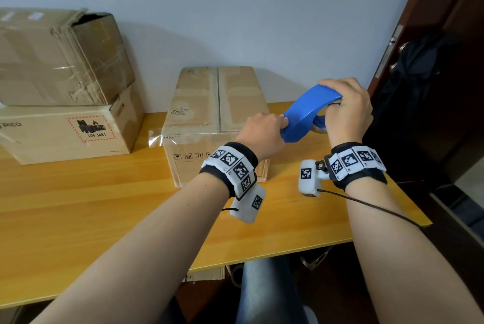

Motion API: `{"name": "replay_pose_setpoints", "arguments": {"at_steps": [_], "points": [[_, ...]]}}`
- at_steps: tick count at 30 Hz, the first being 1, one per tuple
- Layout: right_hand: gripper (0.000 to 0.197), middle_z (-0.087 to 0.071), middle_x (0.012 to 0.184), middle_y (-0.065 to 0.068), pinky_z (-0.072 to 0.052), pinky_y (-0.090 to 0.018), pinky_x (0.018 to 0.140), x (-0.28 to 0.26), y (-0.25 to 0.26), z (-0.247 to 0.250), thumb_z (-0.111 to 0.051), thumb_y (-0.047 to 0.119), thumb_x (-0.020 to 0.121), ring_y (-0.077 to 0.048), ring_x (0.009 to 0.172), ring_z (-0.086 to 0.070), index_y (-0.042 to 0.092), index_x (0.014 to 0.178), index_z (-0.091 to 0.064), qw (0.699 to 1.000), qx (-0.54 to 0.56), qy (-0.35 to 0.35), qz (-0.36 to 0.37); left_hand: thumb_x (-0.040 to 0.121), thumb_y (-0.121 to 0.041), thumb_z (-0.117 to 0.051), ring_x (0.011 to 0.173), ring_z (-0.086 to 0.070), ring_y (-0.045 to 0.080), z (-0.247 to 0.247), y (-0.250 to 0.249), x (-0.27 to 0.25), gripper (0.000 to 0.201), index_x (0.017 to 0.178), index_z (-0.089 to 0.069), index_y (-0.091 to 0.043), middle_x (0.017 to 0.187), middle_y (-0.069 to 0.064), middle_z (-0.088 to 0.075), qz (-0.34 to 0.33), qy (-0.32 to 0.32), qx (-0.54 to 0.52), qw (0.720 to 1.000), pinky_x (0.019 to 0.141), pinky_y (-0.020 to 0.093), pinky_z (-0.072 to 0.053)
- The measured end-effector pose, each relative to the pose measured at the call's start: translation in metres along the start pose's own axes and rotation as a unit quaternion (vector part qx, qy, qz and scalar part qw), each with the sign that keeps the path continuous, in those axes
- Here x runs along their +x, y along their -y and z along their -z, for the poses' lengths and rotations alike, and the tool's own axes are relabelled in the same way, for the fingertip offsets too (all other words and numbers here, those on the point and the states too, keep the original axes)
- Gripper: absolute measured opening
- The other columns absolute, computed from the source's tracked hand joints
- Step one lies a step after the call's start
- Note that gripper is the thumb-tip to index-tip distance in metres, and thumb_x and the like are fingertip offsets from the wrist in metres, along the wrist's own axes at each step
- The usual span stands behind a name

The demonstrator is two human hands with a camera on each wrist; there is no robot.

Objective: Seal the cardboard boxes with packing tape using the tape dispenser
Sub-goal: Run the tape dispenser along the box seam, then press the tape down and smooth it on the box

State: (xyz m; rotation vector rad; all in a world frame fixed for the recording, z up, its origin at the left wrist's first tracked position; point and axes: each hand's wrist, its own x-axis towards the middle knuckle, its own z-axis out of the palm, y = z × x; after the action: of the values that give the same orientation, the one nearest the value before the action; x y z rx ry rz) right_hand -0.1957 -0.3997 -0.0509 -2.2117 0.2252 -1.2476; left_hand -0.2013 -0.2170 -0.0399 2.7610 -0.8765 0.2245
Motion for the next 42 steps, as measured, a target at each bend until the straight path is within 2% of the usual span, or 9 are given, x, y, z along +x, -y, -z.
{"name": "replay_pose_setpoints", "arguments": {"at_steps": [17,19,21,23,28,33,35,38,42], "points": [[0.056,-0.065,0.109,0.008,-0.039,-0.032,0.063,0.015,0.009,0.002,-0.044,-0.009,0.083,-0.028,0.103,-0.055,0.031,0.106,-0.076,0.996,-0.058,0.066,0.025,0.093,-0.010,-0.042,0.088,-0.056,0.028,0.011,0.001,0.005,0.044,0.129,-0.064,-0.024,0.091,0.004,-0.061,0.024,0.050,0.015,0.998,0.073,0.029,-0.040],[0.054,-0.065,0.106,0.006,-0.037,-0.033,0.064,0.014,0.012,-0.001,-0.043,-0.008,0.084,-0.028,0.102,-0.053,0.031,0.101,-0.076,0.991,-0.079,0.098,0.047,0.091,-0.019,-0.043,0.100,-0.058,0.030,0.004,-0.006,0.004,0.043,0.126,-0.066,-0.029,0.098,0.003,-0.066,0.029,0.077,0.039,0.996,0.084,0.035,-0.044],[0.052,-0.065,0.103,0.005,-0.035,-0.035,0.065,0.011,0.014,-0.003,-0.043,-0.006,0.086,-0.028,0.100,-0.050,0.032,0.098,-0.077,0.983,-0.108,0.134,0.064,0.089,-0.027,-0.044,0.118,-0.046,0.036,-0.008,-0.018,0.002,0.040,0.120,-0.068,-0.031,0.099,0.002,-0.064,0.056,0.112,0.074,0.989,0.105,0.055,-0.034],[0.055,-0.065,0.105,0.005,-0.036,-0.035,0.066,0.007,0.006,0.000,-0.043,-0.009,0.085,-0.029,0.102,-0.050,0.031,0.098,-0.077,0.984,-0.112,0.136,0.025,0.088,-0.029,-0.048,0.126,-0.035,0.040,-0.016,-0.026,0.001,0.039,0.121,-0.067,-0.031,0.097,0.003,-0.060,0.077,0.121,0.072,0.987,0.109,0.071,-0.020],[0.058,-0.068,0.116,-0.001,-0.048,-0.038,0.077,0.005,-0.043,0.005,-0.041,-0.009,0.085,-0.034,0.110,-0.059,0.035,0.103,-0.073,0.960,-0.185,0.161,-0.135,0.088,-0.032,-0.049,0.141,-0.028,0.044,0.004,-0.031,0.007,0.065,0.151,-0.038,-0.040,0.138,0.013,-0.056,0.086,0.149,-0.004,0.985,0.112,0.074,-0.015],[0.023,-0.067,0.101,-0.018,-0.044,-0.035,0.068,-0.010,-0.085,-0.007,-0.051,0.006,0.098,-0.038,0.087,-0.064,0.009,0.111,-0.070,0.887,-0.230,0.299,-0.265,0.083,-0.020,-0.051,0.123,-0.048,0.039,0.007,-0.032,0.010,0.082,0.155,-0.021,-0.044,0.122,0.005,-0.062,0.091,0.120,-0.021,0.988,0.106,0.070,-0.029],[0.016,-0.057,0.079,-0.016,-0.039,-0.034,0.059,-0.019,-0.097,-0.014,-0.050,0.006,0.100,-0.031,0.065,-0.053,-0.002,0.103,-0.064,0.867,-0.229,0.340,-0.283,0.082,-0.018,-0.052,0.119,-0.051,0.038,0.010,-0.030,0.010,0.085,0.157,-0.019,-0.042,0.123,0.001,-0.062,0.087,0.116,-0.029,0.989,0.104,0.071,-0.032],[0.014,-0.046,0.068,-0.014,-0.034,-0.033,0.053,-0.029,-0.106,-0.020,-0.047,0.004,0.101,-0.027,0.055,-0.041,-0.004,0.094,-0.057,0.843,-0.238,0.378,-0.299,0.082,-0.018,-0.053,0.118,-0.053,0.037,0.010,-0.029,0.009,0.086,0.158,-0.019,-0.039,0.130,-0.001,-0.059,0.081,0.104,-0.028,0.991,0.103,0.071,-0.033],[0.027,-0.052,0.075,-0.013,-0.040,-0.035,0.061,-0.039,-0.112,-0.027,-0.047,0.004,0.100,-0.025,0.057,-0.045,-0.002,0.124,-0.058,0.824,-0.252,0.408,-0.301,0.081,-0.022,-0.056,0.114,-0.056,0.034,0.006,-0.025,0.010,0.083,0.156,-0.023,-0.038,0.119,-0.001,-0.062,0.085,0.098,-0.039,0.991,0.104,0.069,-0.036]]}}
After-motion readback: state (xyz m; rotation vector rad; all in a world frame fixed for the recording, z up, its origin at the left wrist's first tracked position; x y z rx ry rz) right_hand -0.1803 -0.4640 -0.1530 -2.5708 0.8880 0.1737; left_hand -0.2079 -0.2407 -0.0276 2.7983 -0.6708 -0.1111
